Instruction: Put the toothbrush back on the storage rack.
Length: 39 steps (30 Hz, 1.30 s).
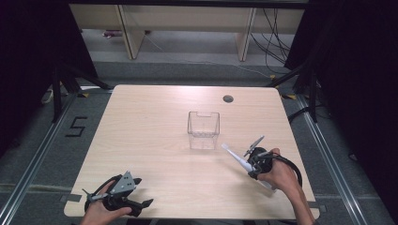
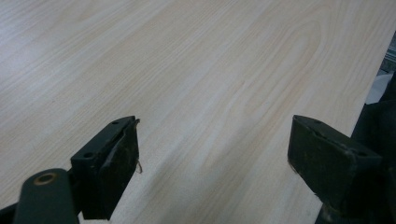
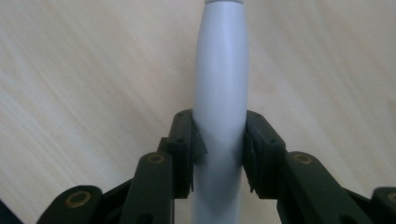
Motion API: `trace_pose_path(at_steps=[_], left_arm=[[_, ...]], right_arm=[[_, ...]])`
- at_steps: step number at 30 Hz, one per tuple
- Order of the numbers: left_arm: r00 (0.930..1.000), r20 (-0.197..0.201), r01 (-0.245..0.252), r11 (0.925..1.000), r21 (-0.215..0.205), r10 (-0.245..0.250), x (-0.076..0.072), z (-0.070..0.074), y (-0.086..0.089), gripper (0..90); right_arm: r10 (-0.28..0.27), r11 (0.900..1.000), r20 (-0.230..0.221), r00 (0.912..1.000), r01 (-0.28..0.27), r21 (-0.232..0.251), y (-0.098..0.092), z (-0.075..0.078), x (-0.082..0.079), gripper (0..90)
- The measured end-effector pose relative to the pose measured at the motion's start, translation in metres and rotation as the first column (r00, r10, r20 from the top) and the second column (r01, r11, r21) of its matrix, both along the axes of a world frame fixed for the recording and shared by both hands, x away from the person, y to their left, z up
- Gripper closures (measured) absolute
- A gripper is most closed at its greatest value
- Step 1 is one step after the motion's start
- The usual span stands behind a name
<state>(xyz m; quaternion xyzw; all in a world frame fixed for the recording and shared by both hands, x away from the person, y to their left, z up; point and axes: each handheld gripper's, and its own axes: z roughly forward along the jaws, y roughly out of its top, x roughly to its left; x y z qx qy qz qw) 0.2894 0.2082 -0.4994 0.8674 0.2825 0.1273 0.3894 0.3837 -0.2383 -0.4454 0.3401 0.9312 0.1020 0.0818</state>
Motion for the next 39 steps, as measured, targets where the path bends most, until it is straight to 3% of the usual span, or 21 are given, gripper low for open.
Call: trace_pose_path(at_steps=[3,4,9,11,18,19,20,22,23,25,26,27,28,30,32,34,35,36,37,38,39], left_arm=[[1.0000,-0.001,0.002,1.0000,0.002,-0.002,0.000,0.000,0.000,16.0],[1.0000,0.000,0.001,1.0000,0.002,-0.001,0.000,0.000,0.000,16.0],[1.0000,-0.001,-0.001,1.0000,0.000,0.001,0.000,0.000,0.000,16.0],[1.0000,-0.001,0.000,1.0000,0.000,0.000,0.000,0.000,0.000,16.0],[1.0000,-0.004,-0.008,1.0000,0.000,0.008,0.001,-0.001,0.000,16.0],[1.0000,-0.003,-0.006,1.0000,-0.001,0.006,0.001,-0.001,0.000,16.0],[1.0000,-0.004,-0.005,1.0000,0.001,0.005,0.001,-0.001,0.000,16.0],[0.9999,-0.006,-0.009,0.9999,-0.007,0.008,0.000,-0.001,0.000,16.0],[0.9999,-0.006,-0.008,1.0000,-0.006,0.008,0.000,-0.001,0.000,16.0],[1.0000,-0.006,-0.005,1.0000,-0.002,0.005,0.000,-0.001,0.000,16.0],[0.9999,-0.011,-0.003,1.0000,-0.002,0.003,0.000,-0.001,0.000,16.0],[0.9999,-0.009,-0.006,1.0000,-0.002,0.006,0.000,-0.001,0.000,16.0],[1.0000,-0.006,-0.004,1.0000,0.004,0.004,0.001,-0.001,0.000,16.0],[1.0000,-0.007,-0.002,1.0000,0.008,0.002,0.001,-0.002,0.000,16.0],[0.9999,-0.011,-0.007,1.0000,0.006,0.007,0.001,-0.002,0.000,16.0],[1.0000,-0.007,-0.002,1.0000,0.008,0.002,0.001,-0.002,0.001,16.0],[0.9999,-0.007,-0.010,1.0000,0.000,0.010,0.001,-0.002,0.000,16.0],[0.9999,-0.008,-0.012,0.9999,-0.011,0.012,0.000,-0.002,0.000,16.0],[0.9999,-0.008,-0.012,0.9999,-0.011,0.012,0.000,-0.002,0.000,16.0],[0.9998,-0.005,-0.021,0.9997,-0.013,0.020,0.000,-0.002,0.001,16.0],[0.9998,-0.002,-0.020,0.9997,-0.012,0.020,0.001,-0.001,0.001,16.0]], right_arm=[[-0.059,0.996,0.057,0.9966,0.055,0.064,-0.008,0.008,0.001,66.9],[-0.048,0.996,0.072,0.9962,0.042,0.082,-0.012,0.011,0.003,66.9],[-0.133,0.983,0.106,0.9854,0.117,0.143,-0.019,0.018,0.004,66.9],[-0.115,0.984,0.121,0.9860,0.096,0.153,-0.022,0.020,0.006,66.9],[-0.121,0.976,0.209,0.9703,0.078,0.204,-0.029,0.025,0.012,67.0],[-0.140,0.968,0.227,0.9638,0.085,0.236,-0.029,0.026,0.013,67.0],[-0.139,0.965,0.197,0.9705,0.088,0.248,-0.031,0.029,0.013,67.0],[-0.143,0.956,0.229,0.9628,0.074,0.284,-0.033,0.030,0.016,67.0],[-0.159,0.950,0.200,0.9669,0.095,0.296,-0.033,0.033,0.016,67.0],[-0.172,0.939,0.205,0.9635,0.097,0.331,-0.033,0.034,0.019,67.0],[-0.177,0.935,0.200,0.9637,0.101,0.340,-0.031,0.035,0.020,67.0],[-0.158,0.939,0.211,0.9645,0.081,0.334,-0.031,0.037,0.022,67.0],[-0.184,0.930,0.198,0.9628,0.105,0.352,-0.028,0.039,0.022,67.0],[-0.169,0.926,0.213,0.9623,0.081,0.369,-0.027,0.043,0.026,67.0],[-0.167,0.912,0.268,0.9488,0.045,0.408,-0.025,0.048,0.032,67.0],[-0.185,0.897,0.258,0.9482,0.056,0.438,-0.023,0.054,0.034,67.0],[-0.194,0.885,0.290,0.9374,0.040,0.464,-0.022,0.055,0.037,67.0],[-0.205,0.873,0.281,0.9375,0.046,0.485,-0.022,0.059,0.039,67.0],[-0.205,0.873,0.281,0.9375,0.046,0.485,-0.022,0.059,0.039,67.0],[-0.233,0.844,0.319,0.9187,0.028,0.536,-0.020,0.059,0.045,66.9],[-0.233,0.842,0.340,0.9110,0.014,0.539,-0.020,0.059,0.048,67.0]])
